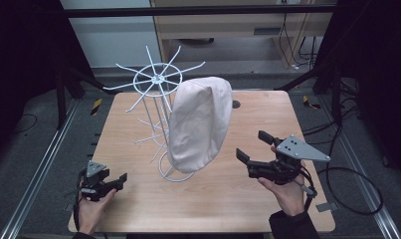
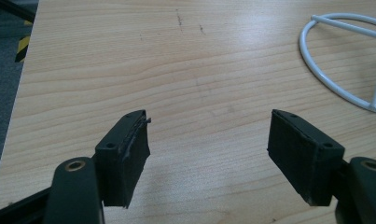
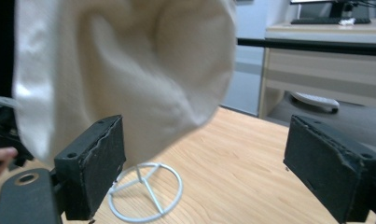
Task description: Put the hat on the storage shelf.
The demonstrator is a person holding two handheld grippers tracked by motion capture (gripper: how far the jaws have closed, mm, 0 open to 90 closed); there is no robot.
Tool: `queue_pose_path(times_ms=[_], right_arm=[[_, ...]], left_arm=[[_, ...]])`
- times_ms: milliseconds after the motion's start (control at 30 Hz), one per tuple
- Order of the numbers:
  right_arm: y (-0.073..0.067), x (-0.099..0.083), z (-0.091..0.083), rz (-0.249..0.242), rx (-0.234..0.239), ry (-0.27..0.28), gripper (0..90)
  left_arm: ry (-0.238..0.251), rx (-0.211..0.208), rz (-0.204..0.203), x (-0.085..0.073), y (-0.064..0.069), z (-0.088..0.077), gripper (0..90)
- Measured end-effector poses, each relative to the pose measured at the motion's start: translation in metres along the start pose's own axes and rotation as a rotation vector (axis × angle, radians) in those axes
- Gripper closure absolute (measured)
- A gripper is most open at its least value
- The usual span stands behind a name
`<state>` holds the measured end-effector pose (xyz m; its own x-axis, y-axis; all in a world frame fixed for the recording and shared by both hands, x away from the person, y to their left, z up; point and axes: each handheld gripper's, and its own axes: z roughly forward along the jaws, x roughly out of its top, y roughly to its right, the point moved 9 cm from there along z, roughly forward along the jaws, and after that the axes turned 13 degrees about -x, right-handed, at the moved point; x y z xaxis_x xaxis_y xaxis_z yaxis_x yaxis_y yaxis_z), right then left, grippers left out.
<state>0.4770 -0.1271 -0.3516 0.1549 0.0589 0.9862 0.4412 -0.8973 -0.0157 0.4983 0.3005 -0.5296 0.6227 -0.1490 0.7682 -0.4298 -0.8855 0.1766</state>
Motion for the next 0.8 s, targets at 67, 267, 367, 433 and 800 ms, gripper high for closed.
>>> queue_pose_path(times_ms=[67,267,367,433,800], right_arm=[[0.004,-0.006,0.002,0.003,-0.018,-0.013,11.9],[0.020,-0.027,0.005,-0.005,-0.069,-0.058,11.0],[0.038,-0.046,0.011,-0.007,-0.122,-0.104,10.9],[0.047,-0.058,0.016,-0.006,-0.149,-0.136,10.7],[0.097,-0.122,0.030,0.002,-0.286,-0.291,10.0]], left_arm=[[0.000,0.001,0.002,0.000,0.000,0.000,28.8],[0.001,-0.002,0.007,0.000,0.001,0.000,29.6],[0.002,-0.002,0.010,0.001,0.001,0.001,29.9],[0.003,-0.001,0.010,0.001,0.001,0.001,30.1],[0.009,0.008,0.016,0.000,-0.002,0.000,30.3]])
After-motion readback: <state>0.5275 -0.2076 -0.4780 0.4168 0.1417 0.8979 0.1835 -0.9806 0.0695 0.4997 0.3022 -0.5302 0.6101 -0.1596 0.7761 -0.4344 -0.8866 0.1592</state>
